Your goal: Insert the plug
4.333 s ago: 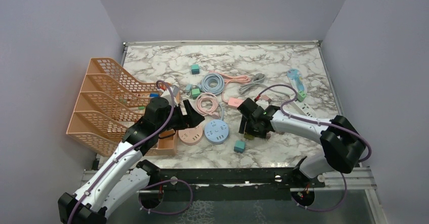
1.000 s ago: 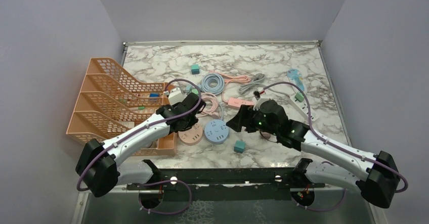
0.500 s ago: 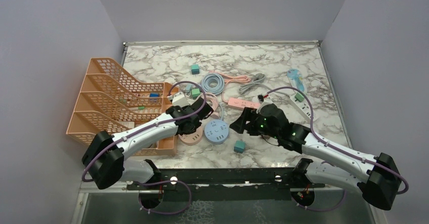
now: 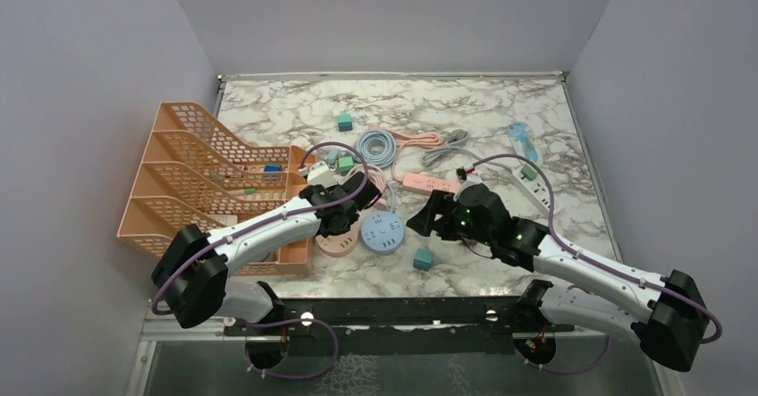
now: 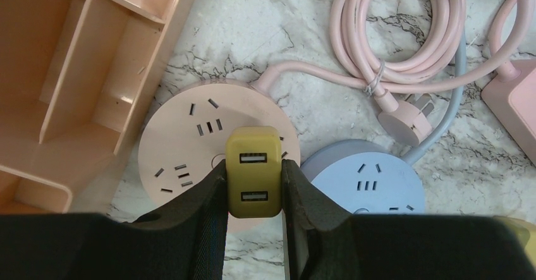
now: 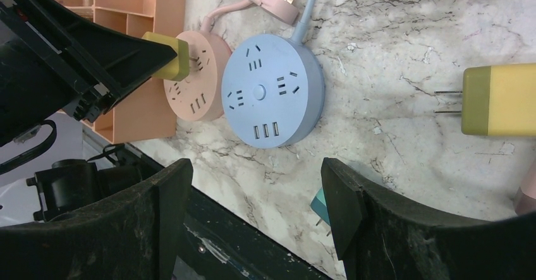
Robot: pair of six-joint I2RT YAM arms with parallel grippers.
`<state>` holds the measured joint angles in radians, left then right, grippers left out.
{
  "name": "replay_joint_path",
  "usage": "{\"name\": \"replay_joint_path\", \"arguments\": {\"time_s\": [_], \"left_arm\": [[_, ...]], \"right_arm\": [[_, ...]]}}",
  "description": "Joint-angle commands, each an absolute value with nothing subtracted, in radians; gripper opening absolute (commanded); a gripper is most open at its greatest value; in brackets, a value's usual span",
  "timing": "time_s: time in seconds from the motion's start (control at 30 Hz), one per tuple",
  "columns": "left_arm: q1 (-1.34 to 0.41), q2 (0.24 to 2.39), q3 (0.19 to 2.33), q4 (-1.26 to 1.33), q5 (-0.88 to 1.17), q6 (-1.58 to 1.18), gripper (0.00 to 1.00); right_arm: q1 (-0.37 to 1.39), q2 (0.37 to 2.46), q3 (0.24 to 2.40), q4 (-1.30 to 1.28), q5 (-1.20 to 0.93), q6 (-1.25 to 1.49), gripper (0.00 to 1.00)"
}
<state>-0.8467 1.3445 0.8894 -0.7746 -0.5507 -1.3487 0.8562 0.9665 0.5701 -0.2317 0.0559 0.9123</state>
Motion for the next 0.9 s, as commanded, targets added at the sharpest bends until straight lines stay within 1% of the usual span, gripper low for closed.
{"name": "replay_joint_path", "arguments": {"time_s": [0.0,0.4,0.7,0.87], "left_arm": [[-0.851,1.379,0.896,-0.772,-0.556,-1.361,0.00],[-0.860,1.432,0.867,-0.763,-0.560,-1.401,0.00],[-0.892,1.521,0.890,-0.763,-0.554,-1.449,0.00],[-0.920,1.535,0.890,-0.762,-0.548,-1.495,0.00]], "right_arm": [[0.862,0.969,0.576,-0.241,0.088,0.922,0.74],[0.862,0.977,0.573,-0.249,0.094,0.930,0.74],[0.862,0.979,0.577,-0.255,0.099,0.934,0.74],[0.862,0.978,0.577,-0.263,0.105,0.934,0.74]]}}
